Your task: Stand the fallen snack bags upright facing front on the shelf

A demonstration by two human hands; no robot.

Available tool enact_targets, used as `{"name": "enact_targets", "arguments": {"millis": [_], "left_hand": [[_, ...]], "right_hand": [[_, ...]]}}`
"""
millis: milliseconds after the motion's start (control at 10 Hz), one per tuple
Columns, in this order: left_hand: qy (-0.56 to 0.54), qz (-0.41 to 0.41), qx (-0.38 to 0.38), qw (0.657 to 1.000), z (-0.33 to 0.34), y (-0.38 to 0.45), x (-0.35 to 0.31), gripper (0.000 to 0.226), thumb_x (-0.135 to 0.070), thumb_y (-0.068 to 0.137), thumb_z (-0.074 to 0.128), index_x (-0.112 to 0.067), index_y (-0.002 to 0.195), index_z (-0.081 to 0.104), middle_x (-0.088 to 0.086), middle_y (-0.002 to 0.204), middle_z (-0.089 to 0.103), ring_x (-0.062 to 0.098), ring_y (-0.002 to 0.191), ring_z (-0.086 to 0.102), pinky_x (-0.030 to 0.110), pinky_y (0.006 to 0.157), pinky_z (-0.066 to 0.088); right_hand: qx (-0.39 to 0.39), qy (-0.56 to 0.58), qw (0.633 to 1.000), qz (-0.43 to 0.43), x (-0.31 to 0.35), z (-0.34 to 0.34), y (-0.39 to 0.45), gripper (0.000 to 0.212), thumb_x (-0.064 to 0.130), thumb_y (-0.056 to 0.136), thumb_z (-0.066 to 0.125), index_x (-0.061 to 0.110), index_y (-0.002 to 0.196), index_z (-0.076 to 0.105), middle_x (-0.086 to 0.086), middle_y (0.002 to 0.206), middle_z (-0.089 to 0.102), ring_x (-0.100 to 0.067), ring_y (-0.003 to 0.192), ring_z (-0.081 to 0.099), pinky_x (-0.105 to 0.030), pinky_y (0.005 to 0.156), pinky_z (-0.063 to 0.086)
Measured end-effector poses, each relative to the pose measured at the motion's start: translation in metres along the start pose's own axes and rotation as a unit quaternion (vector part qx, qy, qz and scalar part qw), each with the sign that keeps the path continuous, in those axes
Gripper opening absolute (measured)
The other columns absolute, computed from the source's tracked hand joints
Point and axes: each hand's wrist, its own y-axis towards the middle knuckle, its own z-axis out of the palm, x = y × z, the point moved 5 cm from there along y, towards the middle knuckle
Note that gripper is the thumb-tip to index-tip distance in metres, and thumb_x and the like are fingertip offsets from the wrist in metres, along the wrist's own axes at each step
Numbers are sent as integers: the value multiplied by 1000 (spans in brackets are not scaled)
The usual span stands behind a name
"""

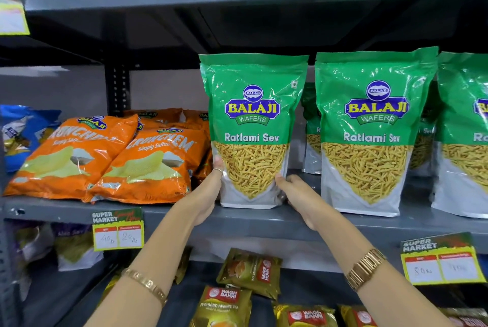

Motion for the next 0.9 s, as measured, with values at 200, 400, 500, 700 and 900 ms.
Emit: {"name": "enact_targets", "arguments": {"millis": [200,400,500,700,900], "left_hand": [[10,2,4,1000,1,-6,-2,68,-54,94,16,-18,151,7,0,161,9,17,148,9,35,122,8],[31,11,10,999,-2,-5,4,72,-59,91,17,-21,152,4,-3,161,7,17,149,8,38,122,8],[18,47,-25,998,-3,-2,0,67,-50,95,24,-17,151,10,1,161,11,19,148,12,36,121,11],[98,95,-50,989,3,-25,-3,76,-58,89,23,-20,151,2,1,161,8,23,148,7,41,119,7],[252,254,-125,925,27,-56,0,102,-75,73,32,-22,149,-10,3,160,-9,17,148,-10,44,121,-4]], "right_hand": [[-15,-8,1000,-7,1,1,-5,45,47,94,36,7,112,49,-6,95,53,-21,98,50,-31,83,36],[-58,28,998,-18,0,-3,-7,52,47,94,37,11,132,43,-3,105,51,-18,99,46,-30,86,36],[-75,45,995,-42,2,-4,-11,50,43,95,36,12,134,41,-1,106,50,-17,98,44,-29,86,34],[-152,56,979,-123,5,-11,-30,44,33,96,39,14,137,42,-5,137,53,-20,124,49,-28,97,36],[-214,73,947,-230,-5,-31,-69,38,26,96,43,16,132,47,-3,135,53,-10,121,49,-22,98,37]]}}
